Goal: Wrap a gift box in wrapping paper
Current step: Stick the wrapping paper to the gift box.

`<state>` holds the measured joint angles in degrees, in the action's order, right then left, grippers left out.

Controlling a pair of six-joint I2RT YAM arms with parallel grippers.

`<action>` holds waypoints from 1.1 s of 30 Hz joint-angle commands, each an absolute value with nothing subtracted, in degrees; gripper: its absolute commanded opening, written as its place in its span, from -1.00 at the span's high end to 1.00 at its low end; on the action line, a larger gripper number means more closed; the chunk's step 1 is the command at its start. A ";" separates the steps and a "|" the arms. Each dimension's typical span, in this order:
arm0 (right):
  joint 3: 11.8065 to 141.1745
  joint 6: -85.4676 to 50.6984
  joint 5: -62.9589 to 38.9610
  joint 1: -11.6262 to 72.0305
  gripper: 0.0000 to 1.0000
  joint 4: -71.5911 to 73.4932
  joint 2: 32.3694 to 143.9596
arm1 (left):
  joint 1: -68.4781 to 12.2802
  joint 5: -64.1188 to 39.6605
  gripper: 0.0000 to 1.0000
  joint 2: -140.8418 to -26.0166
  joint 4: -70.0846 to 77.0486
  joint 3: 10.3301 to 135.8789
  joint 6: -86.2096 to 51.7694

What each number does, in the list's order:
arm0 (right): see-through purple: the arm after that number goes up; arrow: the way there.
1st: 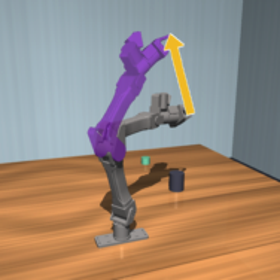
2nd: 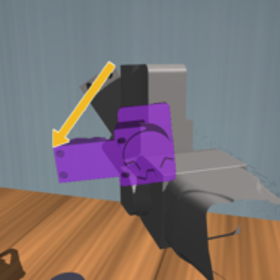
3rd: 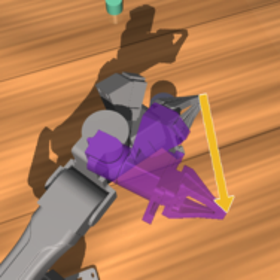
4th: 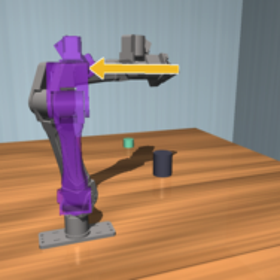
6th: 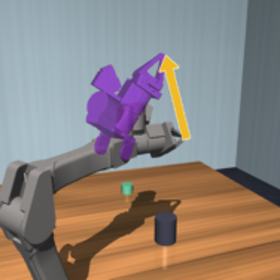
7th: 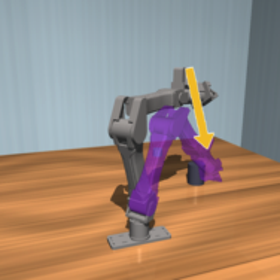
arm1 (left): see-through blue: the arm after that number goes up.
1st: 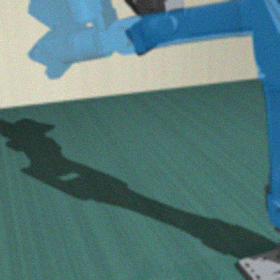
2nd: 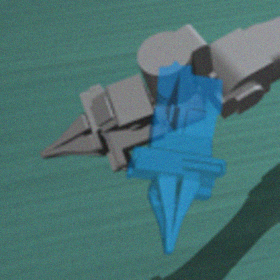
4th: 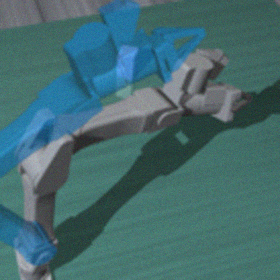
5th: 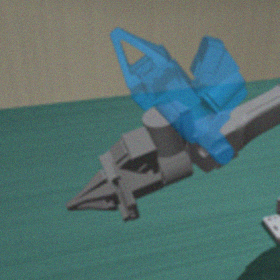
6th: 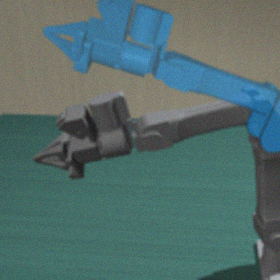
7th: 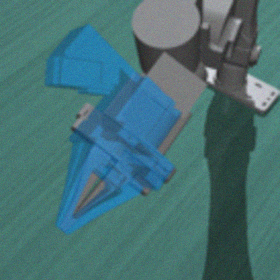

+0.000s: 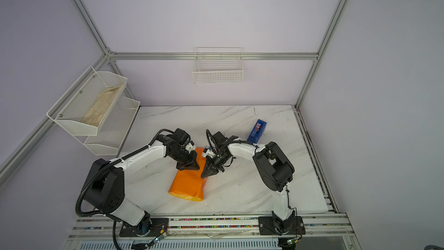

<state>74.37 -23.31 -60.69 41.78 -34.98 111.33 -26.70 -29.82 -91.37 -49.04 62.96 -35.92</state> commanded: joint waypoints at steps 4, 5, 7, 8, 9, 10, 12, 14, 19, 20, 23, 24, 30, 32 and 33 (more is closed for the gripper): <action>74.23 -24.35 -56.01 41.64 0.47 -36.38 108.36 | -26.87 -23.48 0.85 -93.25 -52.63 59.82 -35.52; 73.85 -24.35 -55.83 41.57 0.47 -36.76 107.91 | -26.82 -23.34 0.85 -93.23 -52.77 59.85 -35.44; 72.85 -24.43 -55.51 41.49 0.46 -37.17 106.84 | -26.72 -23.16 0.85 -93.30 -52.91 59.86 -35.42; 72.22 -24.59 -55.21 41.47 0.45 -37.25 106.13 | -26.72 -23.12 0.85 -93.38 -53.00 59.93 -35.32; 71.69 -24.76 -55.04 41.37 0.45 -37.29 105.44 | -26.76 -23.13 0.86 -93.43 -53.00 59.84 -35.33; 71.03 -25.08 -54.84 41.31 0.44 -37.32 104.64 | -26.72 -23.17 0.86 -93.52 -53.07 59.90 -35.24; 69.78 -25.48 -54.13 41.06 0.43 -37.74 103.16 | -26.72 -23.18 0.86 -93.60 -53.04 59.94 -35.16; 68.20 -25.74 -53.53 40.91 0.42 -38.24 101.35 | -26.69 -23.14 0.86 -93.69 -53.07 60.06 -35.08; 67.39 -28.63 -45.18 39.58 0.44 -41.57 96.40 | -26.66 -23.42 0.86 -94.03 -53.16 60.53 -34.83; 68.09 -29.60 -43.47 39.40 0.48 -41.85 95.47 | -26.66 -23.41 0.86 -94.13 -53.16 60.62 -34.74; 71.07 -29.49 -42.16 39.61 0.67 -42.50 95.04 | -26.71 -23.42 0.86 -94.31 -53.27 60.83 -34.50; 71.89 -29.96 -42.23 39.84 0.73 -41.83 95.18 | -26.65 -23.45 0.86 -94.28 -53.35 60.91 -34.54; 69.23 -42.48 -46.52 42.82 1.00 -22.45 96.83 | -26.69 -23.46 0.86 -94.42 -53.35 61.00 -34.45; 70.88 -42.73 -46.42 44.29 1.00 -21.03 99.48 | -26.64 -23.35 0.86 -94.26 -53.35 61.00 -34.41; 71.37 -42.64 -46.54 44.70 1.00 -20.80 100.68 | -26.71 -23.34 0.86 -94.31 -53.43 60.98 -34.40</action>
<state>70.37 -38.57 -45.69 43.07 -26.65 97.62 -26.65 -29.54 -91.39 -49.21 62.89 -35.31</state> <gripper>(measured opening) 0.046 0.068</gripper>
